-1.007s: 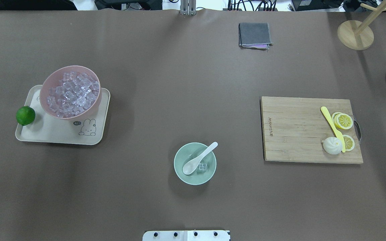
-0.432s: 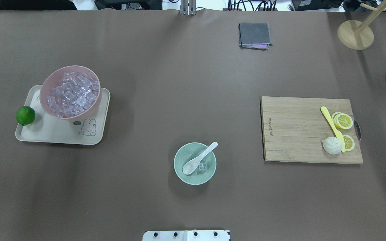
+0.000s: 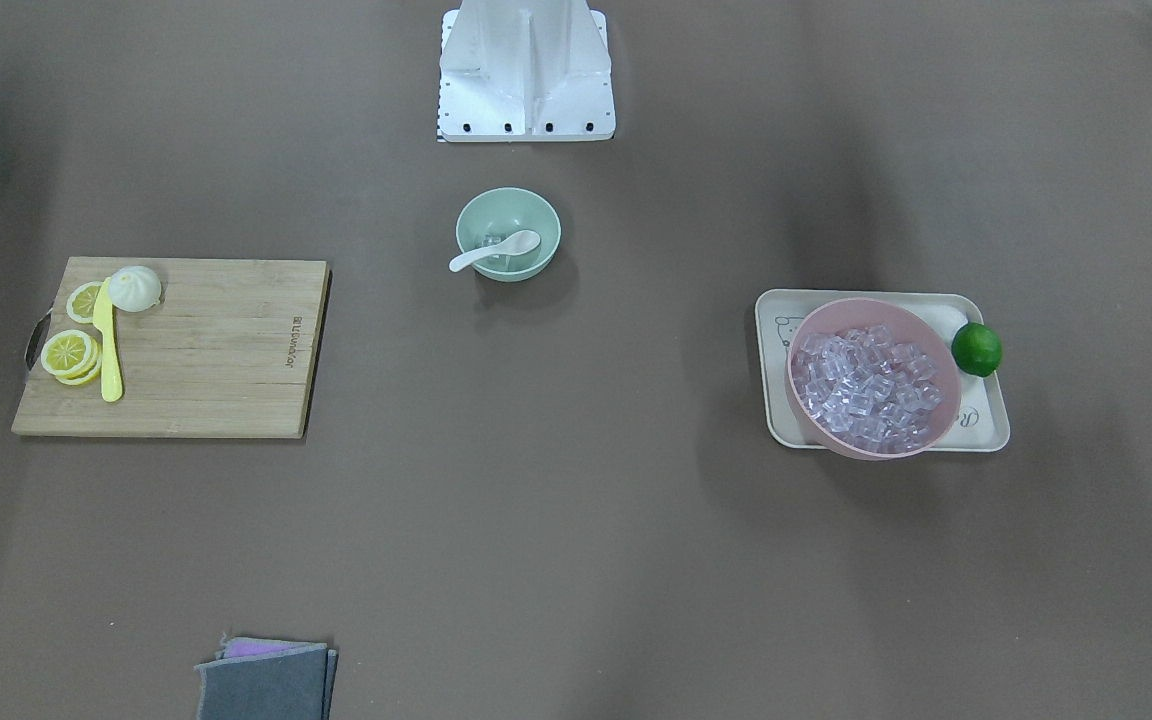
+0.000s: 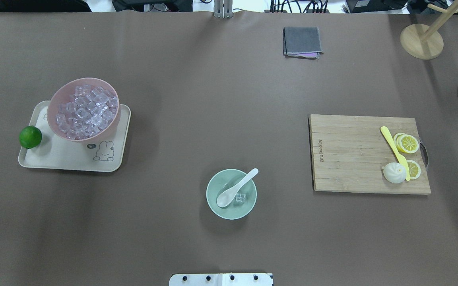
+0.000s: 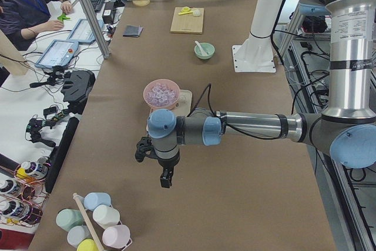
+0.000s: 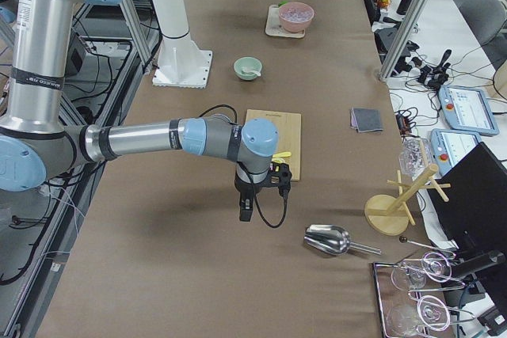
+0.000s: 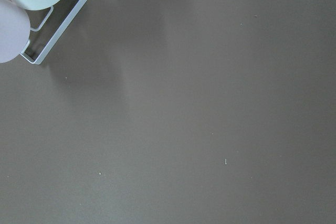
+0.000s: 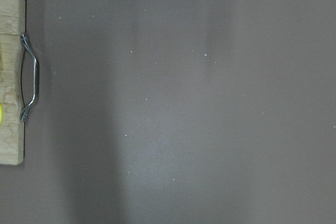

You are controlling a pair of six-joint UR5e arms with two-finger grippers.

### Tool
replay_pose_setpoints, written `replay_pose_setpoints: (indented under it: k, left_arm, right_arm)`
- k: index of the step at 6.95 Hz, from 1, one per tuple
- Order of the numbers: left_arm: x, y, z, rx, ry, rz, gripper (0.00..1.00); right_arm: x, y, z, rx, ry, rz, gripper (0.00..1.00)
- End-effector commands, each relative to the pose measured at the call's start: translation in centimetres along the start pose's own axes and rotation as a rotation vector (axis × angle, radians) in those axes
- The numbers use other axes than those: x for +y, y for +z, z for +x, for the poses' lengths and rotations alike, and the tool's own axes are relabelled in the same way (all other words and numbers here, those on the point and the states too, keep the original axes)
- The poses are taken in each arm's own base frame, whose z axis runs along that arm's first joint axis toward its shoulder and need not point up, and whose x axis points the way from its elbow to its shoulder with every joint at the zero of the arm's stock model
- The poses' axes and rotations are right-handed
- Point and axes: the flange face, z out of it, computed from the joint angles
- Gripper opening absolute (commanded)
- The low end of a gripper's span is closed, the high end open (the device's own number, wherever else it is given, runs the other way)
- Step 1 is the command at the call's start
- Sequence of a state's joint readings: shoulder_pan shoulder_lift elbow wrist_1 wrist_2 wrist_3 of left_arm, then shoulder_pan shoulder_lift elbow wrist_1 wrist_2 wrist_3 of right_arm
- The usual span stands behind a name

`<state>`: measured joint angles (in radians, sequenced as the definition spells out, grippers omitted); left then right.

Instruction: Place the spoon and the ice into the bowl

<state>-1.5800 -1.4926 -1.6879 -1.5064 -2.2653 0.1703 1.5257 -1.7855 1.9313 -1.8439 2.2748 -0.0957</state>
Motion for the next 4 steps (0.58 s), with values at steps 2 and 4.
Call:
replay_pose_setpoints:
  k: [2, 4]
  left_arm:
    - [0.55, -0.22, 0.18, -0.002, 0.001, 0.004, 0.99]
    - [1.23, -0.09, 0.2, 0.0, -0.002, 0.001, 0.99]
  right_arm:
    - [-0.01, 0.02, -0.03, 0.0, -0.002, -0.001, 1.0]
    - [-0.02, 0.0, -0.12, 0.0, -0.004, 0.0, 1.0]
